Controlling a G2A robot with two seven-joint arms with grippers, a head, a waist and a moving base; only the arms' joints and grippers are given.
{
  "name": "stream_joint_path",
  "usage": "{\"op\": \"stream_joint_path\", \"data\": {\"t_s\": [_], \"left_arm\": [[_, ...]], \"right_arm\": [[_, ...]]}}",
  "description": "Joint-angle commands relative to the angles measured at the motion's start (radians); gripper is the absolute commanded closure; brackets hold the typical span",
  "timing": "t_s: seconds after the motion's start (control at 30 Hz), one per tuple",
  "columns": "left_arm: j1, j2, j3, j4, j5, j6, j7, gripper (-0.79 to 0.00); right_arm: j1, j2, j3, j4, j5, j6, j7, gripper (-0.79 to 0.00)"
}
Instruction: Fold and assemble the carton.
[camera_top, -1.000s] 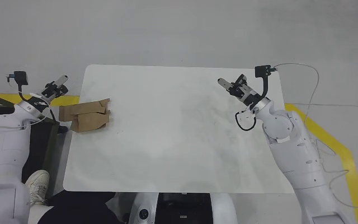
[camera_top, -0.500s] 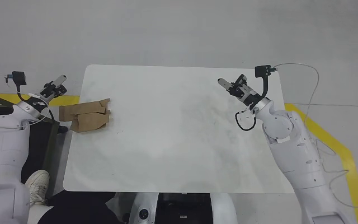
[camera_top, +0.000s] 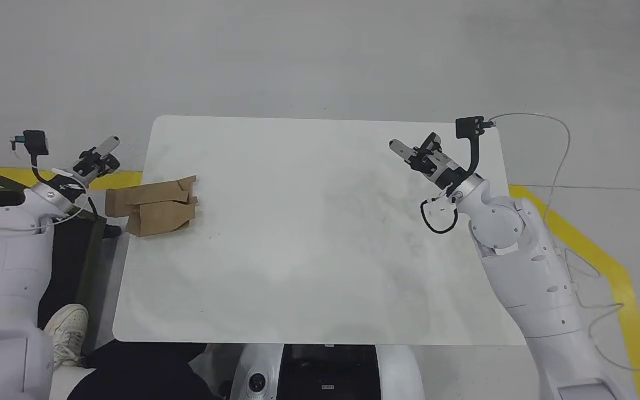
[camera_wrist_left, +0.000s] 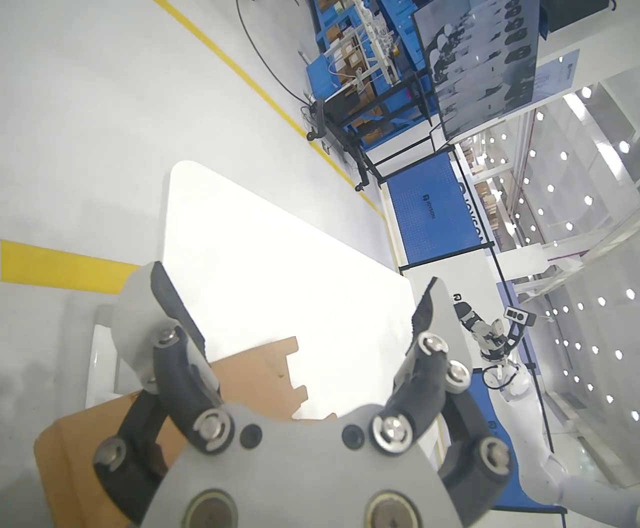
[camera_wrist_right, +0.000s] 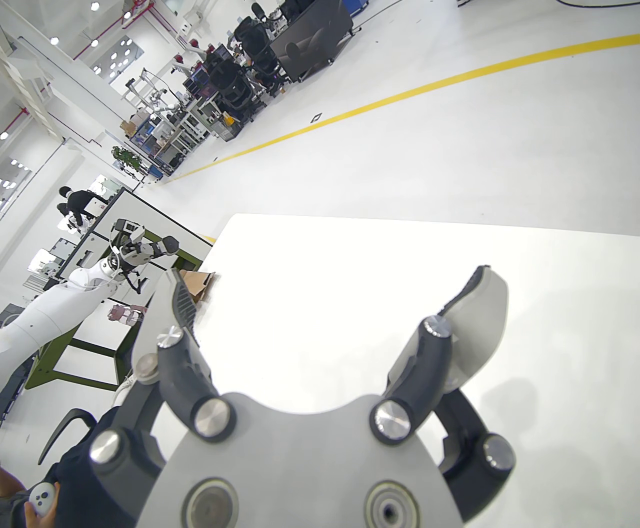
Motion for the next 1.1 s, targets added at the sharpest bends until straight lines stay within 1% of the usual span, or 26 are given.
{"op": "stream_joint_path", "data": {"t_s": [0.0, 0.07, 0.2, 0.33, 0.43, 0.53, 0.6, 0.67, 0.9, 1.0, 1.07], "left_arm": [[0.006, 0.011, -0.012, 0.000, 0.027, 0.035, -0.025, -0.785], [0.011, 0.024, -0.019, -0.001, 0.074, 0.023, -0.050, -0.785], [0.009, 0.041, -0.043, 0.032, 0.109, 0.006, -0.047, -0.785], [-0.007, 0.053, -0.059, 0.085, 0.134, 0.021, -0.027, -0.785], [-0.021, 0.059, -0.058, 0.125, 0.171, 0.034, -0.007, -0.785], [-0.032, 0.063, -0.038, 0.154, 0.235, 0.025, -0.023, -0.785], [-0.039, 0.064, -0.021, 0.175, 0.274, -0.007, -0.034, -0.785], [-0.051, 0.061, -0.004, 0.201, 0.305, -0.014, -0.032, -0.785], [-0.104, 0.042, 0.036, 0.283, 0.330, 0.005, -0.048, -0.785], [-0.119, 0.033, 0.060, 0.297, 0.366, 0.017, -0.031, -0.785], [-0.128, 0.024, 0.068, 0.307, 0.360, 0.027, -0.031, -0.785]], "right_arm": [[0.000, 0.000, 0.000, 0.000, 0.000, 0.000, 0.000, -0.785], [0.000, 0.000, 0.000, 0.000, 0.000, 0.000, 0.000, -0.785], [0.000, 0.000, 0.000, 0.000, 0.000, 0.000, 0.000, -0.785], [0.000, 0.000, 0.000, 0.000, 0.000, 0.000, 0.000, -0.785], [0.000, 0.000, 0.000, 0.000, 0.000, 0.000, 0.000, -0.785], [0.000, 0.000, 0.000, 0.000, 0.000, 0.000, 0.000, -0.785], [0.000, 0.000, 0.000, 0.000, 0.000, 0.000, 0.000, -0.785], [0.000, 0.000, 0.000, 0.000, 0.000, 0.000, 0.000, -0.785], [0.000, 0.000, 0.000, 0.000, 0.000, 0.000, 0.000, -0.785], [0.000, 0.000, 0.000, 0.000, 0.000, 0.000, 0.000, -0.785], [0.000, 0.000, 0.000, 0.000, 0.000, 0.000, 0.000, -0.785]]}}
